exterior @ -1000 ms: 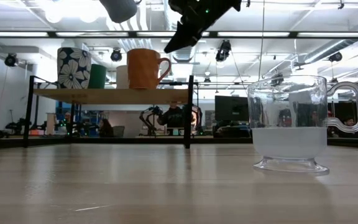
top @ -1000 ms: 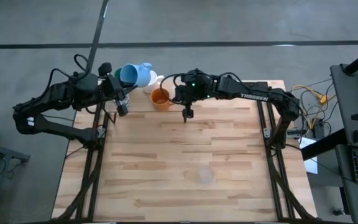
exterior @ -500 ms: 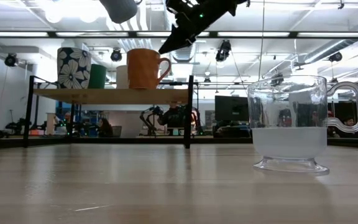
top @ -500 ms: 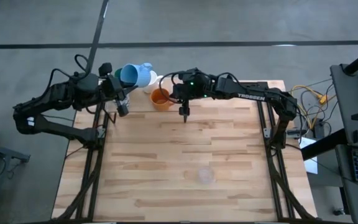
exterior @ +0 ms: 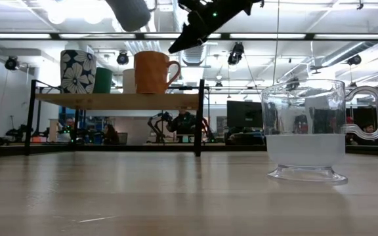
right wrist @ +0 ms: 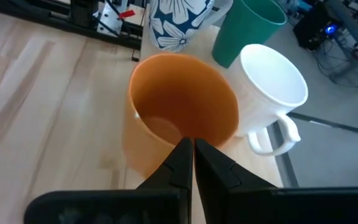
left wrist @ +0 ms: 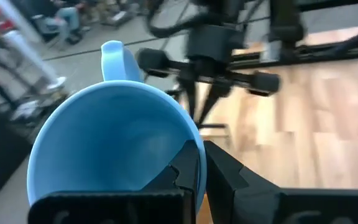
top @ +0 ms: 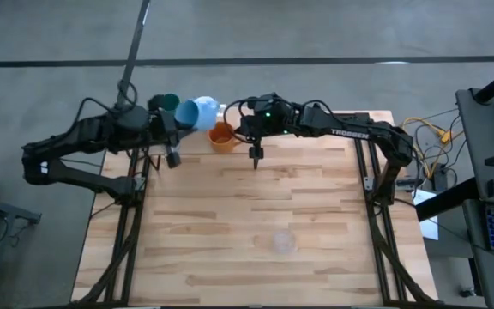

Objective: Stack small to large cups/mugs on shelf
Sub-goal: Adjust the orange mug and the light blue mug

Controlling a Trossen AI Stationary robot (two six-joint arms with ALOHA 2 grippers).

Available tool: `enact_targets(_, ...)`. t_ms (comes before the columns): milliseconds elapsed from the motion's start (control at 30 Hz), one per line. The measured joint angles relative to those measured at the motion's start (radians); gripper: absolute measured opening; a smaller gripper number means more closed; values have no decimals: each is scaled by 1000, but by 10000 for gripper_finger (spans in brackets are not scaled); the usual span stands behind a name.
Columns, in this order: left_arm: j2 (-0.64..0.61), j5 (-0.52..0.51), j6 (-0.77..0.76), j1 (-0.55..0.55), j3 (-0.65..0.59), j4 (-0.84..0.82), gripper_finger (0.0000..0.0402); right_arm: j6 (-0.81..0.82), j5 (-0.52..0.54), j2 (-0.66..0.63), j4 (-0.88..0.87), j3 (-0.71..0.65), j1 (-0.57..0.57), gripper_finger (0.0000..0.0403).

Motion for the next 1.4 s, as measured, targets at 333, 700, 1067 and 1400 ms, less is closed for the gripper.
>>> enact_targets(333, 100, 61, -12, -15, -97, 279, 0, 2, 1, -293, 122, -302, -29, 9)
enact_targets(700, 269, 67, 52, -15, -96, 555, 0, 28, 0, -586, 354, -645, -29, 9)
enact_targets(1067, 420, 65, 80, -11, -90, 752, 0, 35, 0, -655, 407, -722, -28, 9)
enact_targets(1400, 475, -4, 130, -10, -91, 761, 0, 40, -27, -656, 407, -727, -26, 9)
